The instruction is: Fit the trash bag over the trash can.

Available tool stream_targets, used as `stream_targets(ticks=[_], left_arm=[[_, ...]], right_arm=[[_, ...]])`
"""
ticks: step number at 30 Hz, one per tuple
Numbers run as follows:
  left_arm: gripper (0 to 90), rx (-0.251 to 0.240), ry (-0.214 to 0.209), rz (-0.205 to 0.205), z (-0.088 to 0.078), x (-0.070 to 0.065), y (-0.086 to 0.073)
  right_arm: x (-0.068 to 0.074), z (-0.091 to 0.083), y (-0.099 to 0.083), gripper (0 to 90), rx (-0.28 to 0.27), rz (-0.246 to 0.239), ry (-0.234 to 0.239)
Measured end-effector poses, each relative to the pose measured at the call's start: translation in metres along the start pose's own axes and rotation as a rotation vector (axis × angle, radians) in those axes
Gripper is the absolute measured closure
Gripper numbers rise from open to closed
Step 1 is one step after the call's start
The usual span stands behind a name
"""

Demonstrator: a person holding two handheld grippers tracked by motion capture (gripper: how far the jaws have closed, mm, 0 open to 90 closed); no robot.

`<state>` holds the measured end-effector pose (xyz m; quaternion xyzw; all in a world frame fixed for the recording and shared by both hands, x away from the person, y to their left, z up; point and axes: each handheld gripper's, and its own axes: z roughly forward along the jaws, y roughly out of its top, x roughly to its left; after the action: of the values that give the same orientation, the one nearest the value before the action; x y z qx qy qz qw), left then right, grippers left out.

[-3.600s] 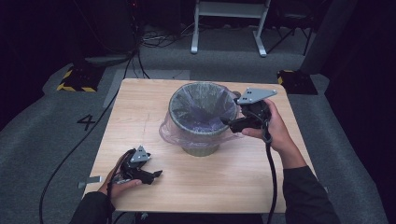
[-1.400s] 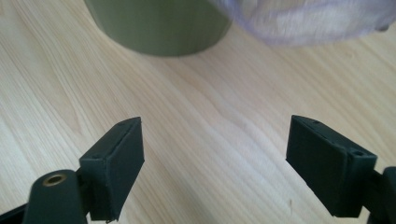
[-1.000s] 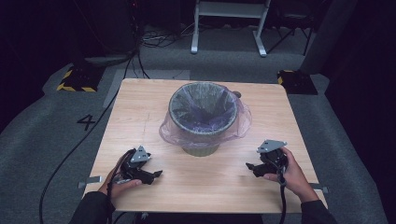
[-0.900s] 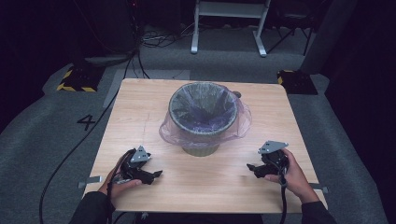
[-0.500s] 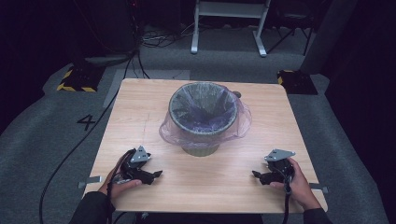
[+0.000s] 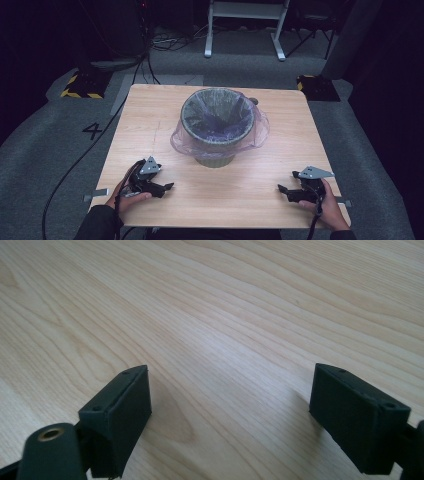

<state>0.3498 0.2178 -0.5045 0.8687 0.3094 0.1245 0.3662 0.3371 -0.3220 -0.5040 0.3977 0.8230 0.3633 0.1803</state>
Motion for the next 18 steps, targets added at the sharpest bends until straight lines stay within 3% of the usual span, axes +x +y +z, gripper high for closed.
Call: stream_targets(ticks=[7, 18], left_arm=[[14.6, 0.0, 0.0, 0.0, 0.0, 0.0001, 0.0], [14.6, 0.0, -0.003, 0.001, 0.0002, 0.0001, 0.0002]], right_arm=[[-0.012, -0.0085, -0.008, 15.2, 0.003, 0.051, -0.049], [-0.012, -0.0083, -0.0079, 14.4, 0.005, 0.057, -0.057]])
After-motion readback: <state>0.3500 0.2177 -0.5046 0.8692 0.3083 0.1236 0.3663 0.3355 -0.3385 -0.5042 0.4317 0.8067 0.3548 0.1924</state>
